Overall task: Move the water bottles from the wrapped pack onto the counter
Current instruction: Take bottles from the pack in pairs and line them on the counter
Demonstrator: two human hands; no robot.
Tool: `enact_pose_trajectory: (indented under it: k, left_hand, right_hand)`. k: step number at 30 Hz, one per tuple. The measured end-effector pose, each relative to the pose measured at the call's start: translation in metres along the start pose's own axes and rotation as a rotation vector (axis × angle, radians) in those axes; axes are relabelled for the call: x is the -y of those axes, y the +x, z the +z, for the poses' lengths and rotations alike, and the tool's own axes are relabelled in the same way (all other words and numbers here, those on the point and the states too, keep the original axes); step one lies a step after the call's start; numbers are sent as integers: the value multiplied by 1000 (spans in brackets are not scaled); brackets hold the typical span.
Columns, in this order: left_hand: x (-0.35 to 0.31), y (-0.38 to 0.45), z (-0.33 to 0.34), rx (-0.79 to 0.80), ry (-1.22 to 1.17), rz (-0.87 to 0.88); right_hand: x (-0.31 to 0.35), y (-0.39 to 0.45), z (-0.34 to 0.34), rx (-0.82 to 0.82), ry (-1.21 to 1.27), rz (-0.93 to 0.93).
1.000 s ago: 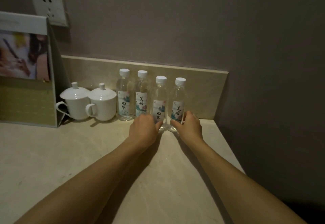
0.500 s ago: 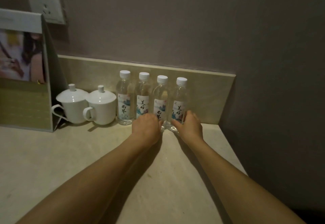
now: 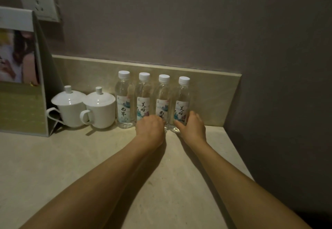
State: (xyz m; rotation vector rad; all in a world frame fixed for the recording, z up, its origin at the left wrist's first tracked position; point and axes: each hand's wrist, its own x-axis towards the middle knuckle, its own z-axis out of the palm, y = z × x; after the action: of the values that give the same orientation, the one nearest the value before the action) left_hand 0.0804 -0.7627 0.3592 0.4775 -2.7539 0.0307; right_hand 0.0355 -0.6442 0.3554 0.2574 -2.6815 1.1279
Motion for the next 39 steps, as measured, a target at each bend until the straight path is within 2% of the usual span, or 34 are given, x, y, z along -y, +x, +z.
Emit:
enact_pose_trajectory:
  k: [21,29,39]
  left_hand:
    - [4,1,0,18,-71,36]
    - [13,-13,-4,-10,-247,-19]
    - [18,-31,-9,62,-335,-12]
  right_hand:
    - [6,-4,0,8,-23,32]
    - [13,-12,-4,13,-46,79]
    - [12,-35,-9,9,-65,90]
